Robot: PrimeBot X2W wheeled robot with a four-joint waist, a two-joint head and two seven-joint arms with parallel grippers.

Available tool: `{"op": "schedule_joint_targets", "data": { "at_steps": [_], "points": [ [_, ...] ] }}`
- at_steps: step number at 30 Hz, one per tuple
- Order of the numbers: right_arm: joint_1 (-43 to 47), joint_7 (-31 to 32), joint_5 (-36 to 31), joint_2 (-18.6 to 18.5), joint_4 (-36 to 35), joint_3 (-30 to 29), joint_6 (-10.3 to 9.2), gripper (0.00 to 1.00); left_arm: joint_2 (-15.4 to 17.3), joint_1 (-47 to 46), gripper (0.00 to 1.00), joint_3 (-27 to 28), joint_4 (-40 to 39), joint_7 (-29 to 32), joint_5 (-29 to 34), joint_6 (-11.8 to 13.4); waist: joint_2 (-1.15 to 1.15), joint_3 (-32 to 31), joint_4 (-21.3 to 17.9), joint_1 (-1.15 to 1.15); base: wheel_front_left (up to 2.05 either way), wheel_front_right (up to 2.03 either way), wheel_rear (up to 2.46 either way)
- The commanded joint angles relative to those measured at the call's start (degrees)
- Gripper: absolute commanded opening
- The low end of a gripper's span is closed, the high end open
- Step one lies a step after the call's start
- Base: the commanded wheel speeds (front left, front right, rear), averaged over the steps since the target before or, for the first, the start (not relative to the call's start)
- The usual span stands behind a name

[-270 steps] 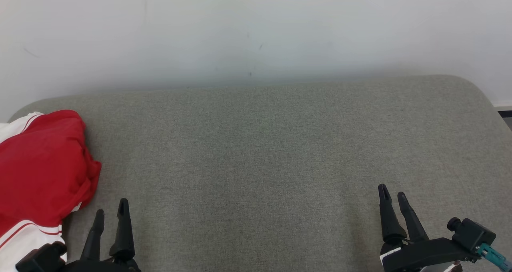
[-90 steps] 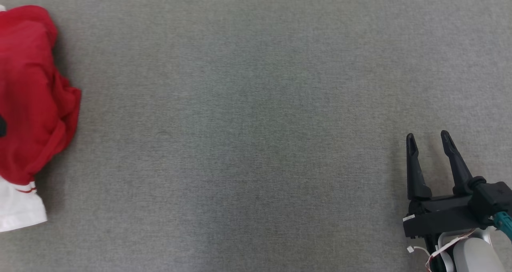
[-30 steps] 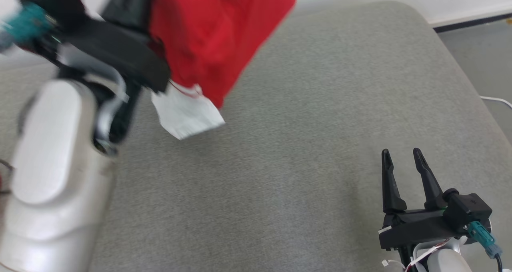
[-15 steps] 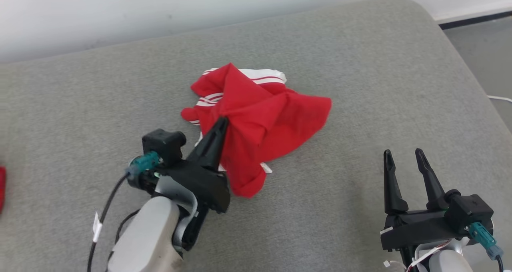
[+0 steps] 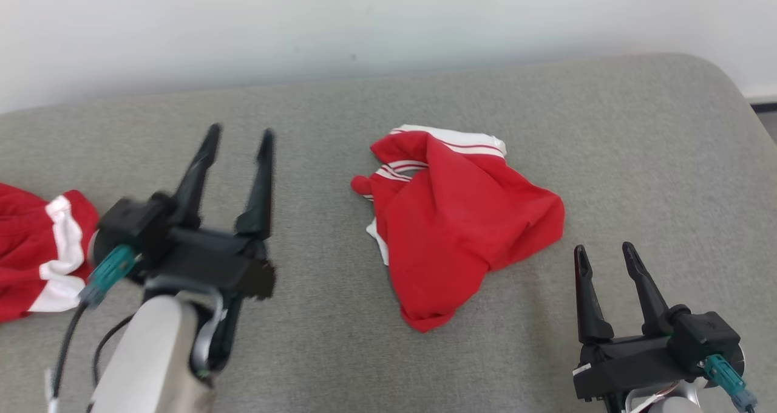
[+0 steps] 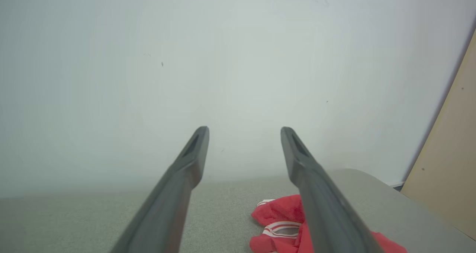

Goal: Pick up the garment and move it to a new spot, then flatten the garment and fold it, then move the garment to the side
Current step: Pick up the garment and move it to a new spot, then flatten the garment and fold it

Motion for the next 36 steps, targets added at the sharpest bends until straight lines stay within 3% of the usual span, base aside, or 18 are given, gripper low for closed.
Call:
{"op": "schedule_joint_targets", "data": {
  "at_steps": [1, 10, 15, 23, 36],
  "points": [
    [0.78, -0.05, 0.19, -0.19, -0.34, 0.13, -0.12, 1.0, 0.78, 3.14, 1.0, 1.77, -1.67, -0.01, 1.17, 0.29, 0.0, -2.9, 2.9, 0.0, 0.0, 0.0, 0.0],
    [2.53, -0.05, 0.09, -0.51, -0.73, 1.5, -0.12, 1.0, 3.73, 18.44, 1.0, 11.89, -8.88, -0.04, 4.47, 0.77, 0.0, -6.03, 4.25, 0.0, 0.0, 0.0, 0.0],
    [3.12, -0.05, 0.38, -0.96, -0.54, 1.83, -0.12, 1.0, 4.44, 24.21, 1.0, 14.27, -9.91, -0.04, 5.81, 0.01, 0.0, -6.92, 4.17, 0.0, 0.0, 0.0, 0.0],
    [3.64, -0.05, 0.59, -1.89, 0.05, 3.61, -0.12, 1.0, 1.97, 30.68, 1.0, 15.7, -10.72, -0.05, 6.66, -2.32, 0.0, -7.17, 4.32, 0.0, 0.0, 0.0, 0.0],
    [3.48, -0.05, 0.92, -2.51, 1.47, 6.19, -0.12, 1.0, -2.31, 29.94, 1.0, 16.57, -7.96, -0.05, 8.92, -4.07, 0.0, -6.2, 3.4, 0.0, 0.0, 0.0, 0.0]
  ]
}}
